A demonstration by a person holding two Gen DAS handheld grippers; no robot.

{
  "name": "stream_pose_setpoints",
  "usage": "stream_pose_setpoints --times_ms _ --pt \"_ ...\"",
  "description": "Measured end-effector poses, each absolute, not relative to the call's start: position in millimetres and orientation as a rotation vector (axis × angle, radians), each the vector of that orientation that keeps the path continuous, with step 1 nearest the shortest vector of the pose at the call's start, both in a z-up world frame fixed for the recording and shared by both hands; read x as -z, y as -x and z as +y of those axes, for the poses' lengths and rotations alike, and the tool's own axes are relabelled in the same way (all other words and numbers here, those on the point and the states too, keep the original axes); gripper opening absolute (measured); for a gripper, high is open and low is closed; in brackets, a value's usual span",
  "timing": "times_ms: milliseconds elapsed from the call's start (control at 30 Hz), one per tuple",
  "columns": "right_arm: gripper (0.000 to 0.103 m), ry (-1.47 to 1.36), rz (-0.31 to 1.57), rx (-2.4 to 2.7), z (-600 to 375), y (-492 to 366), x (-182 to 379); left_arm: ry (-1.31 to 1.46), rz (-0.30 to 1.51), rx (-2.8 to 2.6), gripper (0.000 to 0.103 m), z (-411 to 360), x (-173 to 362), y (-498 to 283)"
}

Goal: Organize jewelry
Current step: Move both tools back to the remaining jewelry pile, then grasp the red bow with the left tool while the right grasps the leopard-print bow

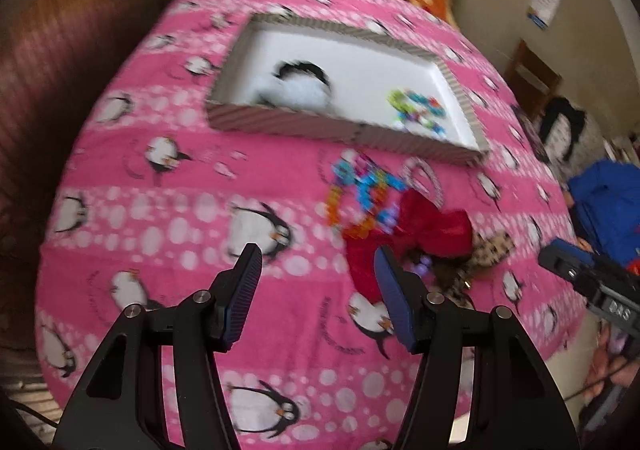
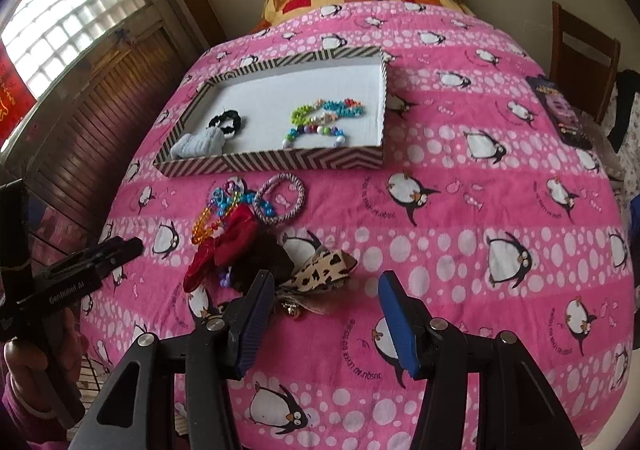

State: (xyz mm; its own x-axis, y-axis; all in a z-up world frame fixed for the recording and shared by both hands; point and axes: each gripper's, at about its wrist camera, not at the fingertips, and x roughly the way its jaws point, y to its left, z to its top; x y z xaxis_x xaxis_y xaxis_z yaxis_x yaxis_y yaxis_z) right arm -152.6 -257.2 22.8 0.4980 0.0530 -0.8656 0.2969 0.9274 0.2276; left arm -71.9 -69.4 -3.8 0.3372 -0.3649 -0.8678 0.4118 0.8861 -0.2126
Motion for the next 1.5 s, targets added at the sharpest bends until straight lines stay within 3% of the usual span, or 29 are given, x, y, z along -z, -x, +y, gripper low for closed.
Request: stream_pose_setpoints --times_ms 700,767,833,867,933,1500 --pt "0.051 -0.709 1.044 0.068 -276.0 140.4 44.1 -0.228 1.139 0.746 0.058 -143.9 41.5 68.3" --pt "0.039 -0.697 1.023 0.059 -277.3 137.3 44.2 -0.229 1.150 0.759 0.052 -147.2 45.1 66.9" --pt "0.022 -0.694 1.012 0.051 -279.1 134.8 46.4 -0.218 1.169 0.775 0.031 -149.8 49.8 64.4" --pt "0.018 -0.696 1.011 0.051 -280.3 133.6 48.3 -0.212 1.174 0.778 0.028 -150.1 50.3 64.3" --pt "0.004 -0.706 1.005 0.050 -283.2 133.9 51.4 -0.209 1.172 0.770 0.012 -148.7 49.6 63.6" --pt "0.001 -0.613 0.872 0.011 -298.9 147.6 -30.4 -0.087 1.083 0.769 0.007 -115.9 -12.1 62.6"
